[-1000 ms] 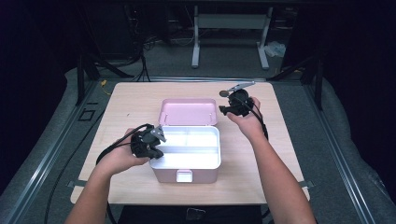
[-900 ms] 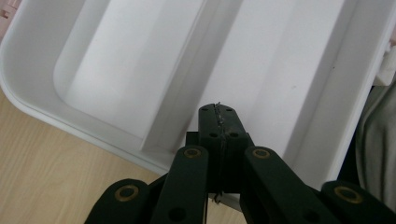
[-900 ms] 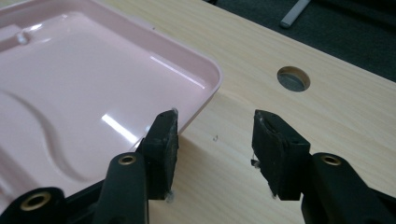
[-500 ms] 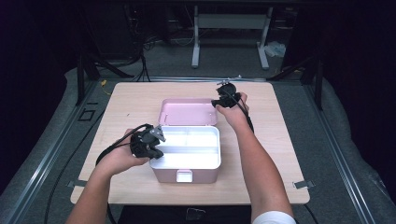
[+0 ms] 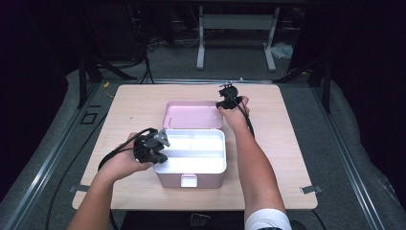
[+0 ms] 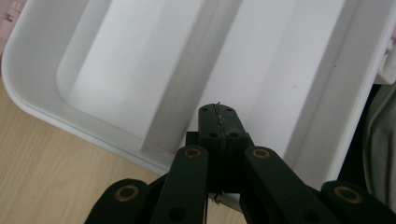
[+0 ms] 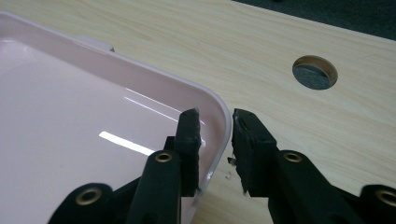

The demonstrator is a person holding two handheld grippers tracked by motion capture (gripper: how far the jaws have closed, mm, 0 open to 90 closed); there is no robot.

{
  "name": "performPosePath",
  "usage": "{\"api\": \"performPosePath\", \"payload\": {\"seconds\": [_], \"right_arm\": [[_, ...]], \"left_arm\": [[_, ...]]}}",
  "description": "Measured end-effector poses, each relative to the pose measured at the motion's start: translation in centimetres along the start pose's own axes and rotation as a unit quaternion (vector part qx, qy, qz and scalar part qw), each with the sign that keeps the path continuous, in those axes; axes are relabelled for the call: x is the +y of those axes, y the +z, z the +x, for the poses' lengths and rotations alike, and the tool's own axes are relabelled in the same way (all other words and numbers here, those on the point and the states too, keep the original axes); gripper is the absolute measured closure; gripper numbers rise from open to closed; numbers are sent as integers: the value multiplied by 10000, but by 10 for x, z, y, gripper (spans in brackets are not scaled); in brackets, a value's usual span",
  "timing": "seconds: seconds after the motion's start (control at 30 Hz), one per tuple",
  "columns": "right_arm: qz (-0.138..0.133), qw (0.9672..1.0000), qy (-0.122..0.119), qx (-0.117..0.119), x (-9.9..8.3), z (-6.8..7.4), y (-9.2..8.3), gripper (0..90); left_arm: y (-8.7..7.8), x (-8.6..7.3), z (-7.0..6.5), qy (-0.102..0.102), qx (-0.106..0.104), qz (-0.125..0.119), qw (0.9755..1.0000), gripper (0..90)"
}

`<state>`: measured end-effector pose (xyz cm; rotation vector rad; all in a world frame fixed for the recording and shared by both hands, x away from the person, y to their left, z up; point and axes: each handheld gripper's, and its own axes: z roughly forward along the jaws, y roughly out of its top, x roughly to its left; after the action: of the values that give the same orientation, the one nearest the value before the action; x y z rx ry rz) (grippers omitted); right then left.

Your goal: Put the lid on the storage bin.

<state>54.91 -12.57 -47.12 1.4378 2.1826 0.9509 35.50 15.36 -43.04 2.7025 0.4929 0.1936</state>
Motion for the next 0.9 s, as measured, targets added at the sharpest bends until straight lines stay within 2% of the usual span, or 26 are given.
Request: {"api": "performPosePath", "payload": {"seconds": [0.4,0.53,0.9], "right_arm": [[30,10000,81,13,0,-1,3,770],[11,9999,61,-99,0,1,6,774],[91,9998,140,-61,0,0,8,779]], "left_arm": [[0,1,-1,29,37,18,10000,900],[0,0,-1,19,18,11,10000,900],[0,1,-1,23,34,16,10000,900]]}}
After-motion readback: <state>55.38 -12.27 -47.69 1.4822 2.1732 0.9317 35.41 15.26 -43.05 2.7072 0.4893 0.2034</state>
